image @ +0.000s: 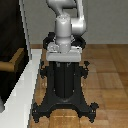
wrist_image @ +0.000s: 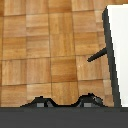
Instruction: Open the door by pressing down and pulling on the handle.
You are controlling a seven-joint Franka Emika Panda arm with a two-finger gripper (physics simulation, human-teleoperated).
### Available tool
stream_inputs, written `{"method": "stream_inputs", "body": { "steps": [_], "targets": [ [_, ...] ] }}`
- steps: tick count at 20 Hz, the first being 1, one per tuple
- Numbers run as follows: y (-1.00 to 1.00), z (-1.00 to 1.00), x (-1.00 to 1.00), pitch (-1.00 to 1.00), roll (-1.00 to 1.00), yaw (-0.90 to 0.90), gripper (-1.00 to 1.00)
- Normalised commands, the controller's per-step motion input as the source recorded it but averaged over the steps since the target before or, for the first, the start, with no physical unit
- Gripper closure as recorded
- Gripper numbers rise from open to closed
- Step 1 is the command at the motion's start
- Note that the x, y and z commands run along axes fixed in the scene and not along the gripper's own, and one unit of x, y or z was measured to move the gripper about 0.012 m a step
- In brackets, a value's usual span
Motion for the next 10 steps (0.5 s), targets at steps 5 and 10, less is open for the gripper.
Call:
{"method": "stream_inputs", "body": {
  "steps": [5,10],
  "targets": [
    [0.00,0.00,0.00,0.00,0.00,0.00,-1.00],
    [0.00,0.40,0.00,0.00,0.00,0.00,-1.00]
  ]
}}
